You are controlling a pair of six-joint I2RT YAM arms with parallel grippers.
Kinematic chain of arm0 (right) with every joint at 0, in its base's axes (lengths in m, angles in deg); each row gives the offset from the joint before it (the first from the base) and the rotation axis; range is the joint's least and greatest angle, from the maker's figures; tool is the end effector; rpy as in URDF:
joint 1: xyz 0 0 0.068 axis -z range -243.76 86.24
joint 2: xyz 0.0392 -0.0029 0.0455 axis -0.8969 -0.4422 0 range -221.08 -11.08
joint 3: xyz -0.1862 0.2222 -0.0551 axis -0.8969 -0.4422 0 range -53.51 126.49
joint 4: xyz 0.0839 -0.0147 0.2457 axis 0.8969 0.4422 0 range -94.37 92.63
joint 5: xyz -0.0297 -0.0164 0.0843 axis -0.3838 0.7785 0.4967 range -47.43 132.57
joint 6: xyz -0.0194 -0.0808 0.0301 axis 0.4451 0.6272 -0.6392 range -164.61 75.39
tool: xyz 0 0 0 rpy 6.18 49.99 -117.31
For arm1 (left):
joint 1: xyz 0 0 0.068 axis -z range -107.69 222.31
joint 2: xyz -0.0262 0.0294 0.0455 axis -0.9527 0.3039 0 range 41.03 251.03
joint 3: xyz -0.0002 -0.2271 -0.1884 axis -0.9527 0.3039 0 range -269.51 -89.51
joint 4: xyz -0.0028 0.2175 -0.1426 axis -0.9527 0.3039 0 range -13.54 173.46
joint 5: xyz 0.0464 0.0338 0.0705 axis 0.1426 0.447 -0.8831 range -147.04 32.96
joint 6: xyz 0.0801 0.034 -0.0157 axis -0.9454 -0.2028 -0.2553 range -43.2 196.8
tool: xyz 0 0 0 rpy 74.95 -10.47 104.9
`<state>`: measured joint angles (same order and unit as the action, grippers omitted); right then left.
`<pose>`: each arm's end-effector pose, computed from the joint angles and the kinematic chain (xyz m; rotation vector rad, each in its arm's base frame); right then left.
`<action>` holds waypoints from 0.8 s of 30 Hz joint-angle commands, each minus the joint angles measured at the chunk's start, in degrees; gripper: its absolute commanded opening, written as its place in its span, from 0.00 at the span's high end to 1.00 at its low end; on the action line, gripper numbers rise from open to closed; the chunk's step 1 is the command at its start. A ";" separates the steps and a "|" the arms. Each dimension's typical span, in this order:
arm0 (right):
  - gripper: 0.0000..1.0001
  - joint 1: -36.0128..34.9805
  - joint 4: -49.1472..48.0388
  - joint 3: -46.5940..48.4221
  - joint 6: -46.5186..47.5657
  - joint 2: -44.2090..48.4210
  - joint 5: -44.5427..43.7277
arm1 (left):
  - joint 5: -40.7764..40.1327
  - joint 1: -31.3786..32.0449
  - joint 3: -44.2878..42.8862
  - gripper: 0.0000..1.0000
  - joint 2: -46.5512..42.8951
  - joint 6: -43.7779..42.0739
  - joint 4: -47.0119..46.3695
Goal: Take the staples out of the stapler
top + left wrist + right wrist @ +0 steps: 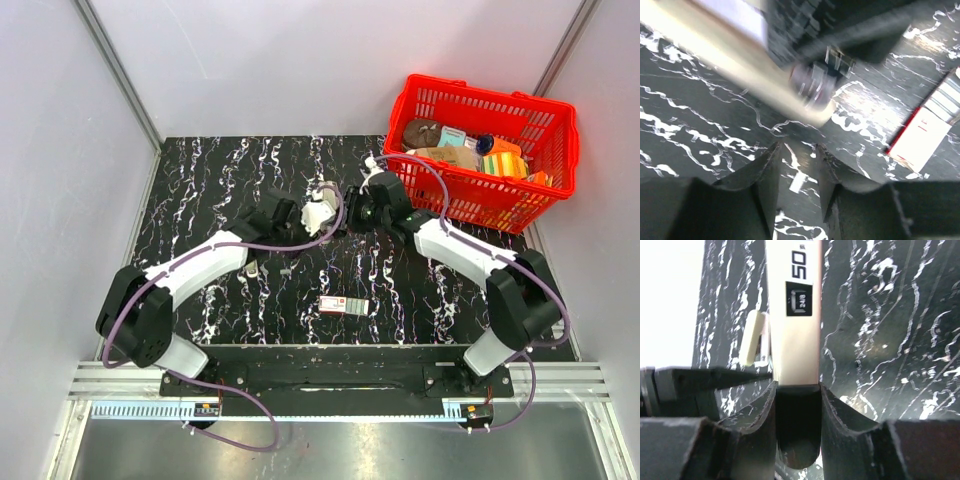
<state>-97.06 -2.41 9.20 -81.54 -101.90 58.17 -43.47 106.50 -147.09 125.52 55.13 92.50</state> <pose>0.3199 0.2354 0.2637 -0.1058 2.2415 0.9927 0.2765 -0.2103 0.2399 1.1942 1.9955 -0.3848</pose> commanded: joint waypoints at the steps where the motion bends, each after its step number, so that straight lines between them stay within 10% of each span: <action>1: 1.00 1.04 -3.10 5.66 2.29 -1.19 -8.91 | 5.07 -1.06 -4.02 0.57 1.20 1.98 6.55; 24: 1.00 -8.53 9.64 26.83 19.52 -25.97 -32.03 | 1.29 -23.56 -11.76 0.54 -6.78 -1.09 32.20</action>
<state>-103.55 7.90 29.71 -65.26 -126.82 32.66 -43.01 84.54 -156.29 123.51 55.59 116.82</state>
